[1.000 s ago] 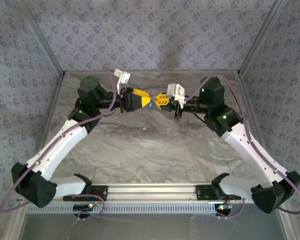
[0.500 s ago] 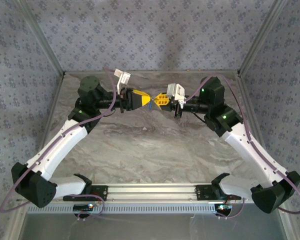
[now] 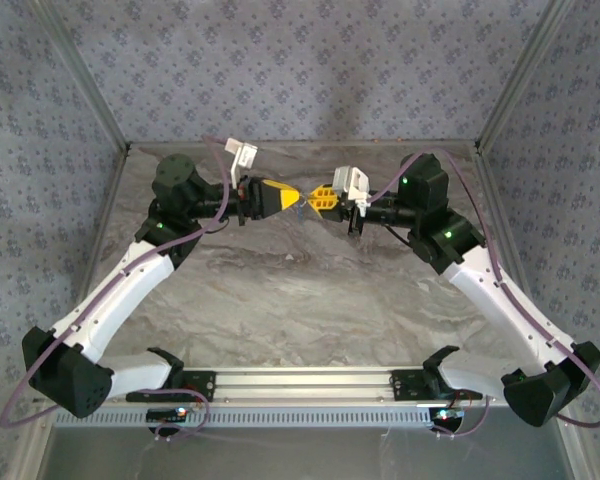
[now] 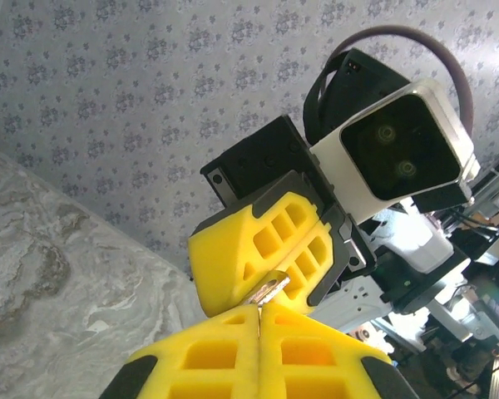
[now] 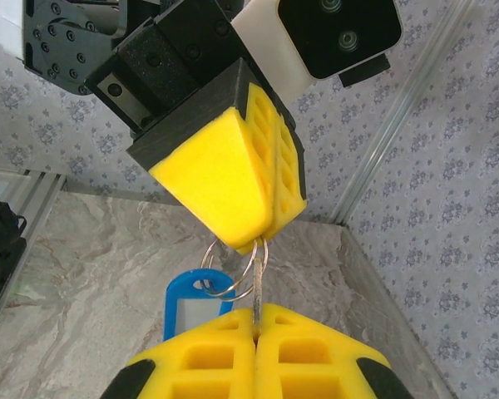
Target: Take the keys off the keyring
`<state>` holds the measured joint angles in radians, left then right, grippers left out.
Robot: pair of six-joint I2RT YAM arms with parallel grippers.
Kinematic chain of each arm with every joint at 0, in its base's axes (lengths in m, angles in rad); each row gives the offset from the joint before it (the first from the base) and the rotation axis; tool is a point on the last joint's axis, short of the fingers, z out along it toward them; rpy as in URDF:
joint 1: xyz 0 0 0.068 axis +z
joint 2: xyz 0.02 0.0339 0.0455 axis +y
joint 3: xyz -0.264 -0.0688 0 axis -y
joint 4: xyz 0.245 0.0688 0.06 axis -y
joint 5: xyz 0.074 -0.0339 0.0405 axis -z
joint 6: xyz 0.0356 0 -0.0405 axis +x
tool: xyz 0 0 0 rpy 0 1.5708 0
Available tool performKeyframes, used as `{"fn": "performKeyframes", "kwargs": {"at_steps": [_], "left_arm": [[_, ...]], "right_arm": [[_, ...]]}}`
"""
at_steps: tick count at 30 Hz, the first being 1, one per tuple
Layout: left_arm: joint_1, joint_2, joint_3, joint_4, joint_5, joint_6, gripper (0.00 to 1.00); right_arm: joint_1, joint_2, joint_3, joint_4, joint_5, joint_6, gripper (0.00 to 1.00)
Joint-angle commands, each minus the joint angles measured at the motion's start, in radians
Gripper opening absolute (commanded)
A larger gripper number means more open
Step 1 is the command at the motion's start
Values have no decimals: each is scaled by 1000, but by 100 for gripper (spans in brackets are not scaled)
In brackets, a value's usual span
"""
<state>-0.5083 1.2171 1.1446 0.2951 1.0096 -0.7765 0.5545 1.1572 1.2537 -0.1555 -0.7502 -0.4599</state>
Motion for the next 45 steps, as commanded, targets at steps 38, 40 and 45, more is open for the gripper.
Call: {"fn": "performKeyframes", "kwargs": {"at_steps": [38, 40, 45], "left_arm": [[23, -27, -9, 55, -13, -24, 51], [8, -12, 4, 44, -5, -17, 54], [-6, -1, 24, 16, -12, 17, 63]], "right_arm": [[7, -13, 14, -30, -16, 13, 0], [8, -8, 14, -29, -21, 16, 0], [7, -7, 13, -30, -26, 20, 0]]}}
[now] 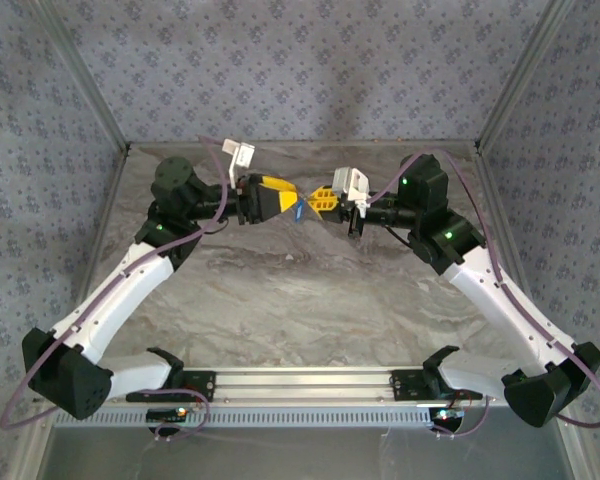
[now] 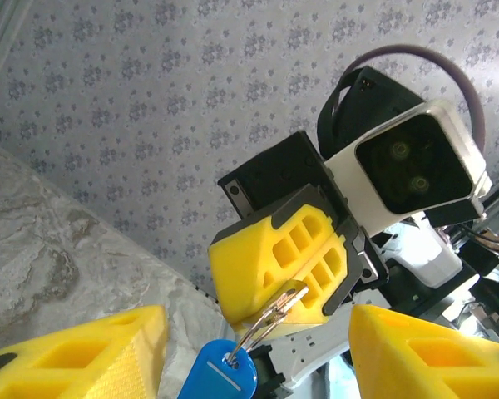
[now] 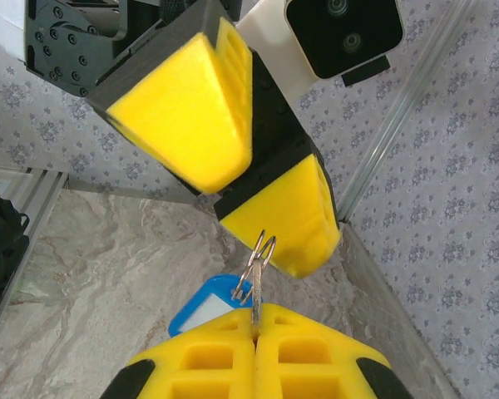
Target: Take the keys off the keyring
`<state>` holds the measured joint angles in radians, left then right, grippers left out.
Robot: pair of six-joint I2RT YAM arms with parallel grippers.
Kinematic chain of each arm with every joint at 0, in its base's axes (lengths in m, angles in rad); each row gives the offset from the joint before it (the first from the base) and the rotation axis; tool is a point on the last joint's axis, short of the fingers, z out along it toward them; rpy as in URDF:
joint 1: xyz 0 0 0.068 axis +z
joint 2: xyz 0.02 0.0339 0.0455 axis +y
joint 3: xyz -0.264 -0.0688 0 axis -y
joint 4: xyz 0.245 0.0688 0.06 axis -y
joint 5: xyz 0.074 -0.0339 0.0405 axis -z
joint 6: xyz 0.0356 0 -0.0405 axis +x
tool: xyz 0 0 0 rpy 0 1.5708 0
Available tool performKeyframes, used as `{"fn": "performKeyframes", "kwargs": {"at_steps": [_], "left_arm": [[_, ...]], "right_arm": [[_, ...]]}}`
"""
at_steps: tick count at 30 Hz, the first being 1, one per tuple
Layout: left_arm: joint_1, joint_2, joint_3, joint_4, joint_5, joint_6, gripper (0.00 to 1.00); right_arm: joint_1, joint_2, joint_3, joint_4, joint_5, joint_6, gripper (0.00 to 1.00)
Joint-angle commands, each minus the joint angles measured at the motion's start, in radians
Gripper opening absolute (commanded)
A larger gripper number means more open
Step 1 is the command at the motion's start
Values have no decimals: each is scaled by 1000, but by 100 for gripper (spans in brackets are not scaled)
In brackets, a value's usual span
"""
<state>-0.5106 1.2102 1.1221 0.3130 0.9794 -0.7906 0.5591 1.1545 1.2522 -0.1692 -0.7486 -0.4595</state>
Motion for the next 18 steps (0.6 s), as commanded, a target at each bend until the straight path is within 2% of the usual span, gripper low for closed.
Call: {"fn": "performKeyframes", "kwargs": {"at_steps": [1, 7, 14, 18], "left_arm": [[-7, 7, 50, -1, 18, 31, 64], [-28, 14, 77, -26, 32, 57, 65], [-37, 0, 74, -57, 31, 91, 43], [-39, -6, 75, -86, 22, 111, 42]], "right_arm": [[1, -4, 14, -18, -26, 19, 0], [1, 4, 16, -22, -29, 21, 0], [0, 8, 18, -23, -23, 29, 0], [-1, 8, 26, -21, -25, 31, 0]]}}
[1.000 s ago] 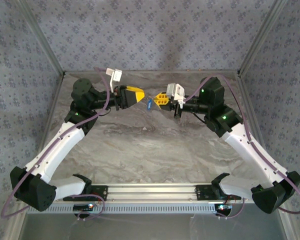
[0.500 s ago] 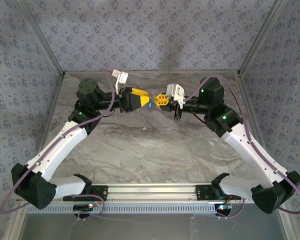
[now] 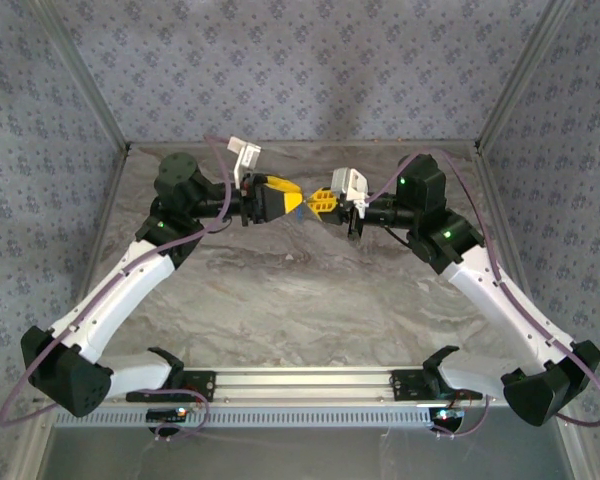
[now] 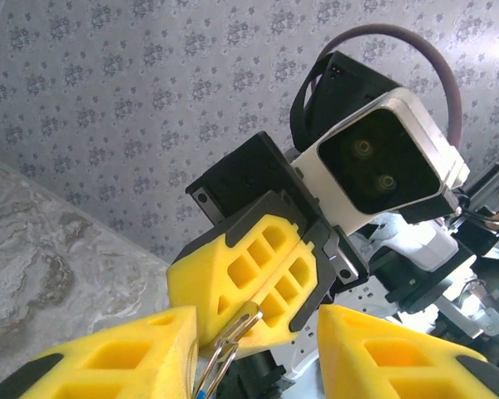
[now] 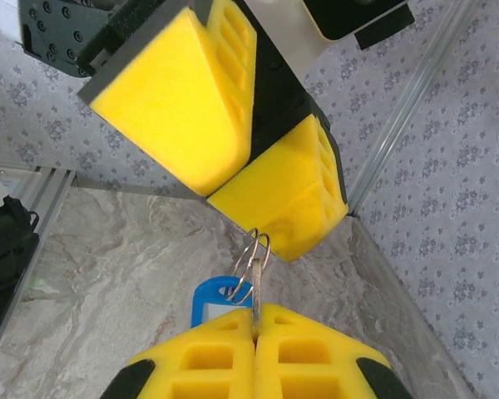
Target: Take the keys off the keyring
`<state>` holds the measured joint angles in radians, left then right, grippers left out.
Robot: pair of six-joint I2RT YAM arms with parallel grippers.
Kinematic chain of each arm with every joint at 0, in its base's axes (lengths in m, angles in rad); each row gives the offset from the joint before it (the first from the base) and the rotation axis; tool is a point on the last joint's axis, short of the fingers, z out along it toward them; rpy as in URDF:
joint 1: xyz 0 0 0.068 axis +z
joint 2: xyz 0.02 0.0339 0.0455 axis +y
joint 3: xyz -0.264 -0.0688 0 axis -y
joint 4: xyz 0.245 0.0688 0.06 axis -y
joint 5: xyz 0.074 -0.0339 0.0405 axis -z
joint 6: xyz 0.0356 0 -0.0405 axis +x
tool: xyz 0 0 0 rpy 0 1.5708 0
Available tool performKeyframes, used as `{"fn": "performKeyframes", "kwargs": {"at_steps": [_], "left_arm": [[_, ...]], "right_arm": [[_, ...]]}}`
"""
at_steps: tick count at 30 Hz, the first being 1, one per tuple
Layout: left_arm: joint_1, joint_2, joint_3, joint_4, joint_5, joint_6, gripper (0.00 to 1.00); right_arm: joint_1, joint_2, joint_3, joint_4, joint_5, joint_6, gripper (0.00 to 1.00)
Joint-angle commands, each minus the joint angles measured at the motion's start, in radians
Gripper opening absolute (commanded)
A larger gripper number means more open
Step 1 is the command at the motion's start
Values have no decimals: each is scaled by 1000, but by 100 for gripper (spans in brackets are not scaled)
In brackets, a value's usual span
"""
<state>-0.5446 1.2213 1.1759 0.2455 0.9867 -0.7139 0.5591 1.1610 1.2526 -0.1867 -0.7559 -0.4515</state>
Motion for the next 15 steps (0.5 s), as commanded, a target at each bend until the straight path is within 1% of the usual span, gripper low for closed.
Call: {"fn": "performKeyframes", "kwargs": {"at_steps": [1, 5, 8, 11, 15], "left_arm": [[-4, -19, 19, -26, 11, 40, 42], [-3, -24, 20, -55, 2, 60, 40], [-2, -29, 12, -61, -6, 64, 35], [3, -36, 7, -57, -12, 62, 26], [16, -44, -1, -39, -23, 48, 17]], "right_arm": [[-2, 2, 27, -5, -19, 23, 0], [-3, 2, 31, -7, -17, 24, 0], [-4, -1, 31, -7, -17, 25, 0], [-4, -2, 32, -5, -17, 26, 0], [-5, -3, 34, -7, -16, 27, 0]]}}
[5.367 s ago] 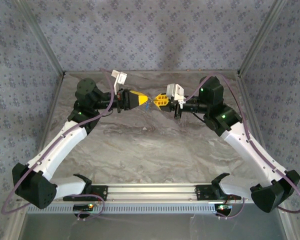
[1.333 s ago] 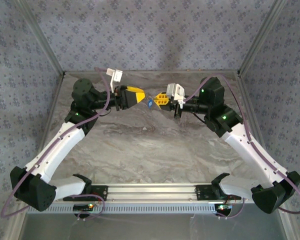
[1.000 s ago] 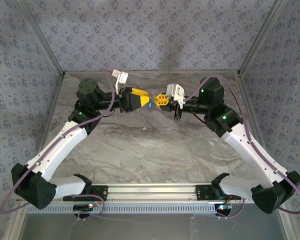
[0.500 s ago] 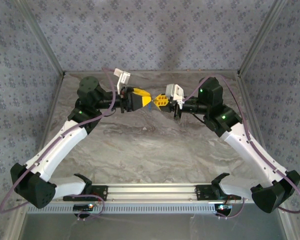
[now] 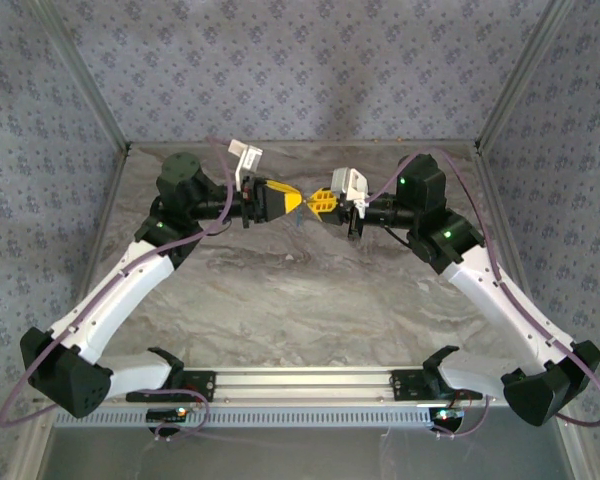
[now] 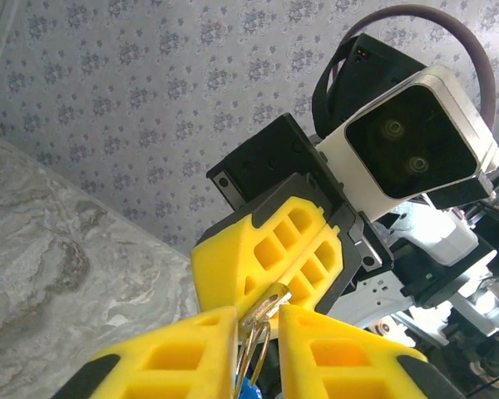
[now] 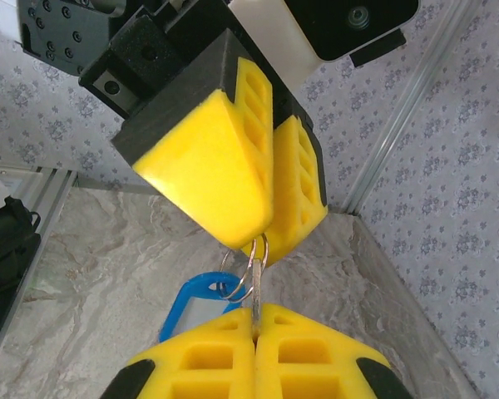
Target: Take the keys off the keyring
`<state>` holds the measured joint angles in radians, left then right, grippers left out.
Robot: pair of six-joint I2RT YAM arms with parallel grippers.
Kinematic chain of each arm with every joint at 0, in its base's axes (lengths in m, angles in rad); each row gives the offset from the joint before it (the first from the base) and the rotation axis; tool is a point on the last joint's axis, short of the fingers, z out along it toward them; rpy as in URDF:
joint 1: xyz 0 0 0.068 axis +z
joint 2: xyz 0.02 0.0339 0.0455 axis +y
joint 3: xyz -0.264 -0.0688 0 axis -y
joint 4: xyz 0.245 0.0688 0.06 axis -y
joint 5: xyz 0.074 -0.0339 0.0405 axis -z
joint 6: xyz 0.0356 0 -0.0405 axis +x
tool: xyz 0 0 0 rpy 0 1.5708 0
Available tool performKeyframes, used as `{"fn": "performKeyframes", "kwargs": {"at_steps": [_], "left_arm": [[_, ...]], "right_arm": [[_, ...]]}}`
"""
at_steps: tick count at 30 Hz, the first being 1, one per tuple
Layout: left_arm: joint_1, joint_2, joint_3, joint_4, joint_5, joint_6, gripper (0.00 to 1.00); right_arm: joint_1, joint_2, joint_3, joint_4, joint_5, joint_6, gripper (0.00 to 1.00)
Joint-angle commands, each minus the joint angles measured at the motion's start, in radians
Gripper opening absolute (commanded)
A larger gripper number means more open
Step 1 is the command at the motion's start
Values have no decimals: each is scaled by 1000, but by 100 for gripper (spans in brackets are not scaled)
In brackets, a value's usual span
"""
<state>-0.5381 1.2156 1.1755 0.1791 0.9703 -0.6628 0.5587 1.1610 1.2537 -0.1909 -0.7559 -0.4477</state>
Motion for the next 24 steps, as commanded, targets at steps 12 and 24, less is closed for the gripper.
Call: {"fn": "performKeyframes", "kwargs": {"at_steps": [12, 24], "left_arm": [[71, -61, -61, 155, -74, -133, 0], [78, -53, -68, 160, -67, -138, 30]], "right_arm": [[-4, -22, 0, 32, -22, 28, 0], [3, -8, 23, 15, -16, 17, 0]]}}
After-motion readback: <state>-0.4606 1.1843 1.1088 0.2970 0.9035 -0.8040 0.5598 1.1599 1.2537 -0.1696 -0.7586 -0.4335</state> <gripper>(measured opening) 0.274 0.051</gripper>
